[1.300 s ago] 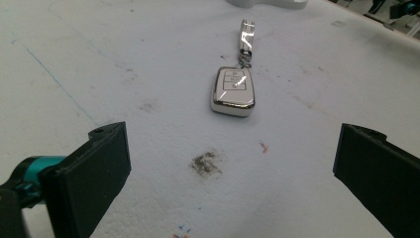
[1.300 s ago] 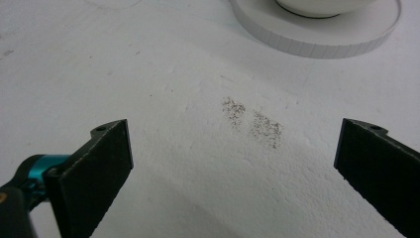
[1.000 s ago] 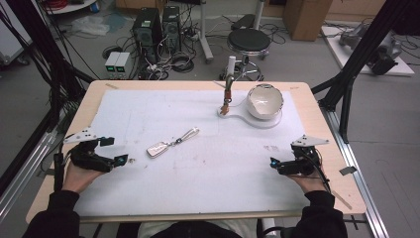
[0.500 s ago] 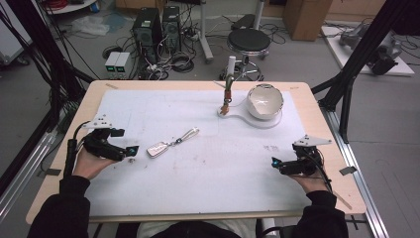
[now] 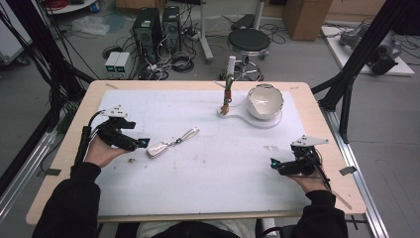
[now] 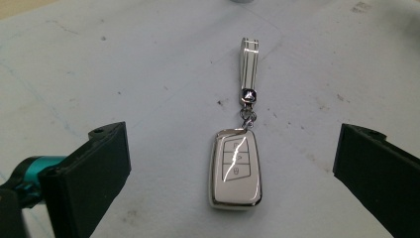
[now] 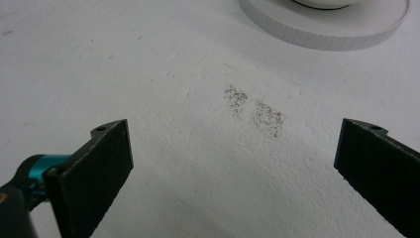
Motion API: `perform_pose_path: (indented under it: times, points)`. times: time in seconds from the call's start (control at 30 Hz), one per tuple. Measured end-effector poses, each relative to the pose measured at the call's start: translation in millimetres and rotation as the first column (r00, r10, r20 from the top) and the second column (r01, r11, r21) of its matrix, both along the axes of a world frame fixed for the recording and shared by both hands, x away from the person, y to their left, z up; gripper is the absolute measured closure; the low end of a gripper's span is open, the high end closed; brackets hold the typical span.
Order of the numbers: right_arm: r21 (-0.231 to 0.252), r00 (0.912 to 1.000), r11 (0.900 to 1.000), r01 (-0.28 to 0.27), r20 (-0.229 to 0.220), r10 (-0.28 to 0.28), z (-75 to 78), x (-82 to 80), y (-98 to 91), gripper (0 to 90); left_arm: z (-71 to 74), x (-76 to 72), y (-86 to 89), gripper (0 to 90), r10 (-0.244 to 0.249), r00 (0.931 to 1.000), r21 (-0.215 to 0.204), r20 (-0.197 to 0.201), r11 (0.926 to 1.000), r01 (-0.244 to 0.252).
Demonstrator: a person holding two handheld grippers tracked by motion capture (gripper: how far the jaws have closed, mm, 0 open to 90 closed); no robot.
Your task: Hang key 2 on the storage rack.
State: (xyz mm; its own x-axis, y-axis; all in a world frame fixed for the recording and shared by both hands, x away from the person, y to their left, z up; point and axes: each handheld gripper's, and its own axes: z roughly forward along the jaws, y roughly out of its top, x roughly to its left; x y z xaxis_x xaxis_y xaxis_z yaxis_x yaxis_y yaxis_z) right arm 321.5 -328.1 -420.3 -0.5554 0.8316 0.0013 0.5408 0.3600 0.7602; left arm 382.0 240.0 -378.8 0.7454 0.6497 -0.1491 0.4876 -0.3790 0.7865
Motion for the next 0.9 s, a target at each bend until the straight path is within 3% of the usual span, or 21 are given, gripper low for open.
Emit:
perform_pose_path:
  times: [0.13, 0.3, 0.57, 0.77, 0.9]
  points:
    - [0.003, 1.0, 1.0, 0.0, 0.002, 0.0, 0.2, 0.1, -2.2, 0.7, -1.4, 10.4, -10.4, 2.0, -0.014, 0.9995, 0.035, -0.028, 0.9993, 0.015]
    - [0.004, 1.0, 1.0, 0.003, 0.001, -0.003, 0.8, 0.5, -2.1, 0.7, 1.3, 19.3, -22.5, 2.0, -0.031, 0.999, 0.058, -0.033, 0.9978, 0.033]
    - [-0.007, 1.0, 1.0, -0.003, 0.0, 0.003, 0.6, 0.1, 0.3, 0.7, 0.6, 36.4, -37.8, 2.1, -0.05, 0.9968, 0.081, -0.062, 0.9952, 0.055]
    - [-0.014, 0.9999, 0.9998, -0.01, -0.001, 0.01, 0.1, 0.2, 3.7, 0.7, -3.3, 44.0, -49.8, 3.9, -0.07, 0.9954, 0.06, -0.065, 0.9955, 0.074]
    - [-0.019, 0.9999, 0.9998, -0.012, -0.004, 0.012, 0.9, 0.1, 5.8, 0.7, -8.7, 51.9, -61.7, 3.9, -0.084, 0.993, 0.086, -0.082, 0.9921, 0.091]
